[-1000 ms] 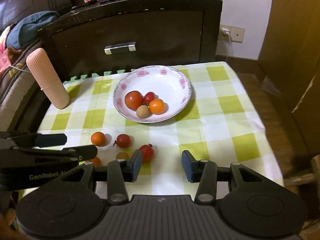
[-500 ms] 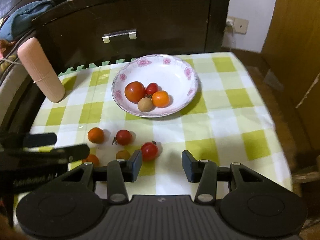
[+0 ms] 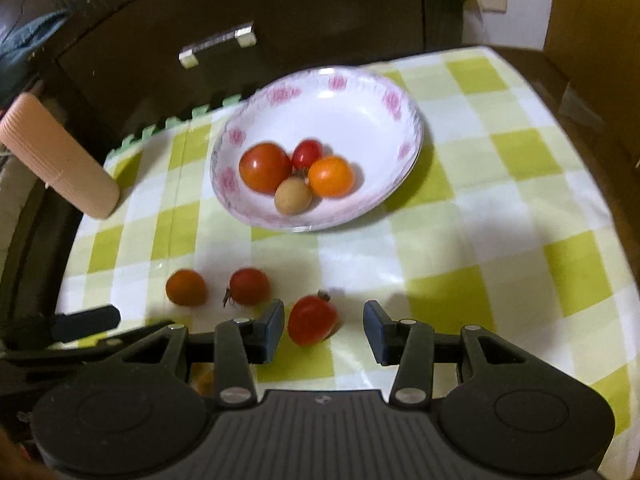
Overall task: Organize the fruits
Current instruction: 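Withdraw both tools from the bowl toward the remaining fruit, then grasp a red cherry tomato with the right tool while the left tool approaches a tangerine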
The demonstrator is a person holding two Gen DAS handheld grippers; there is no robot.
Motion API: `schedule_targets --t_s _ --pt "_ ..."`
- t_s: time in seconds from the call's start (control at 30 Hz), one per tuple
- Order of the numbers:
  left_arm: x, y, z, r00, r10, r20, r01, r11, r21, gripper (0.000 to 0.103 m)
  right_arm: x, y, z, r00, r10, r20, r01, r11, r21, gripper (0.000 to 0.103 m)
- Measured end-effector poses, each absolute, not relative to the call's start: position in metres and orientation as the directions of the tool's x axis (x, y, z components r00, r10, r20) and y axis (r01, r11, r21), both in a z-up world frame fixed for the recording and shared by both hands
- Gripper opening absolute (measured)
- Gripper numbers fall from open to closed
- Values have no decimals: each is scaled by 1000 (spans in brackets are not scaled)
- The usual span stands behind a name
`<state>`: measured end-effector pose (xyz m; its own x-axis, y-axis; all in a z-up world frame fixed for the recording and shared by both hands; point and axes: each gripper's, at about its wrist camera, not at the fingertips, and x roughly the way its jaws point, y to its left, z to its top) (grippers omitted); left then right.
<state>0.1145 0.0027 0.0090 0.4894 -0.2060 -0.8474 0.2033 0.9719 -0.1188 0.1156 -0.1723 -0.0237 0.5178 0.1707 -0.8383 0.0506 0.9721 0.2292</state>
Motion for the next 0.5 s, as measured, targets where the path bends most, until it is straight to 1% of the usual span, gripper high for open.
schedule_targets --t_s 0.17,0.33,0.4,0.47,0.5 --pt "116 3 9 490 -207 -847 199 972 -123 75 120 -167 -29 524 160 -836 46 975 215 42" --pt "116 4 7 483 -208 -850 199 972 -125 76 126 -161 -45 475 157 -866 36 980 197 42" --pt "117 4 4 481 -202 -853 196 973 -120 76 125 -158 -46 491 143 -859 19 984 175 40" --pt "118 4 1 473 -197 -859 195 974 -116 76 124 -159 -43 505 148 -851 -3 986 169 32" --pt "118 3 -1 469 -195 -862 197 974 -113 76 123 -159 -41 510 153 -846 -11 985 171 32"
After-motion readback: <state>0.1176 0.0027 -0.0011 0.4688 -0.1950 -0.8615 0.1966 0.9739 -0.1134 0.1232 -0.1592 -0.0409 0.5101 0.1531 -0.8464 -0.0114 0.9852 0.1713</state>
